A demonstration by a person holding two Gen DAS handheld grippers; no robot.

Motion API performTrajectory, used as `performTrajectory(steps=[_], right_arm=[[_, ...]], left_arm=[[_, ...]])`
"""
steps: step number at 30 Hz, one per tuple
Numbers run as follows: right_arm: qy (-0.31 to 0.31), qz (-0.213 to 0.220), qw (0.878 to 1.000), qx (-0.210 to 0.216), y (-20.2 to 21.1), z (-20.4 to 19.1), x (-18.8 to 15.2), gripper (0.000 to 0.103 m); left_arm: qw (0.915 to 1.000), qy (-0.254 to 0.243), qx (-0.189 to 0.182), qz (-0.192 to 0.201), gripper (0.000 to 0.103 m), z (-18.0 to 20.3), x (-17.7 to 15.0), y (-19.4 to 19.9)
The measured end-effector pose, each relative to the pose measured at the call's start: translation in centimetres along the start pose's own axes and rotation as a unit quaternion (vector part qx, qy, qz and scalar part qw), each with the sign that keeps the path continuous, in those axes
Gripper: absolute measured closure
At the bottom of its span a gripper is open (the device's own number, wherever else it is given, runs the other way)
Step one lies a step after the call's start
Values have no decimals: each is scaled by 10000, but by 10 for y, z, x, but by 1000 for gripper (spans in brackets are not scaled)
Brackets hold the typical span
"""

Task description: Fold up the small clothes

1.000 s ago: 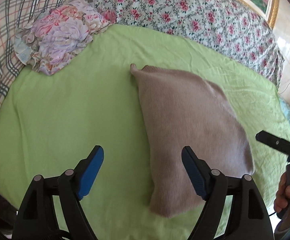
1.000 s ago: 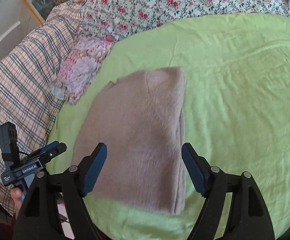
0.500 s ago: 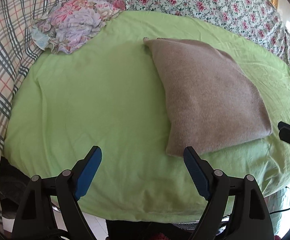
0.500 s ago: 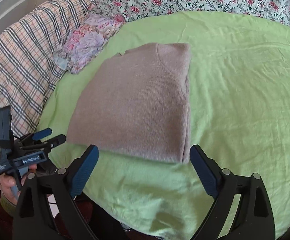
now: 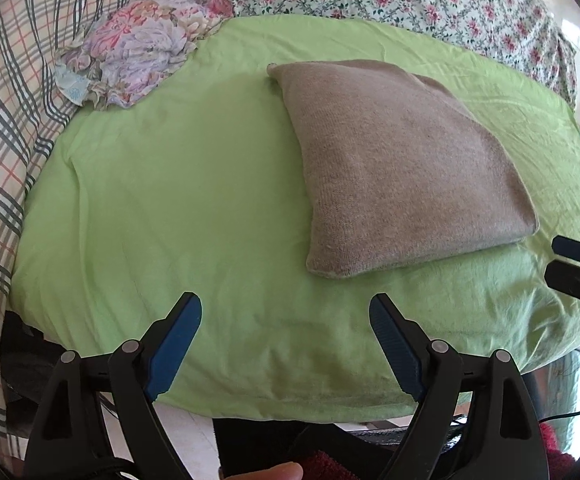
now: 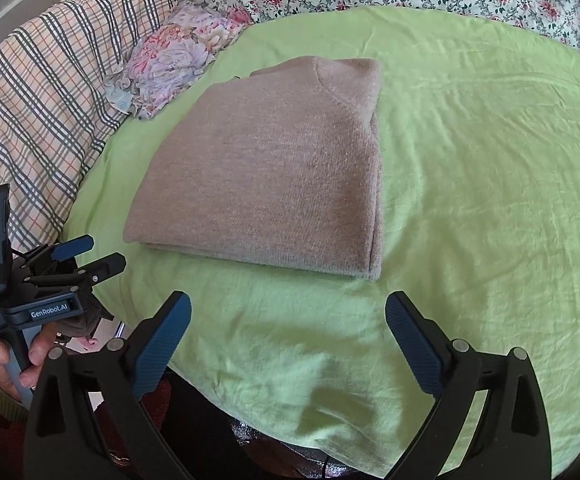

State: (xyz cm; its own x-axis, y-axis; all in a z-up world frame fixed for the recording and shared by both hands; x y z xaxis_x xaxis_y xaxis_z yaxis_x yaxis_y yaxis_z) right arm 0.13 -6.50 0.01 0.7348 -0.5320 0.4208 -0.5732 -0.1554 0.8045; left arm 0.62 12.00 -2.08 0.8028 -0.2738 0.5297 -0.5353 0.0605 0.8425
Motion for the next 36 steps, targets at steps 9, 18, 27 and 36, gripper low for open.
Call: performTrajectory(steps=[9,18,27,36], right_arm=[[72,39,10000,-26,2,0,0,4],[289,15,9995,-100,1,1,13,3],[364,16,9993,-88,-2,6,33,2],[440,85,9990,-66,-6,1,52,2]], left_arm=[[9994,-255,231,107,13,7,0,7],[9987,-386,294,133,11,13,13,4],[9987,-394,255,196,11,17,33,3],[9988,-345,239,266,9,20,50,0]])
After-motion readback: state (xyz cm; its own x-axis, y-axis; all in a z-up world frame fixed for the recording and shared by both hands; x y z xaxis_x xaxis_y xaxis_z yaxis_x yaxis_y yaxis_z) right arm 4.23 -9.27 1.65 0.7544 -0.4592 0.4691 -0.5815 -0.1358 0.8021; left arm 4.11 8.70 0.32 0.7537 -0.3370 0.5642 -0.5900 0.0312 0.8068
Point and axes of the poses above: each gripper's, at about its wrist camera, not at the fingertips, and y roughly against the way its jaws point, z to its right, x to its top, the point moved 2 cm from there along -y, roughly the way its jaws point, and after that the axes turned 4 degrees about x, right-handed, at the moved point
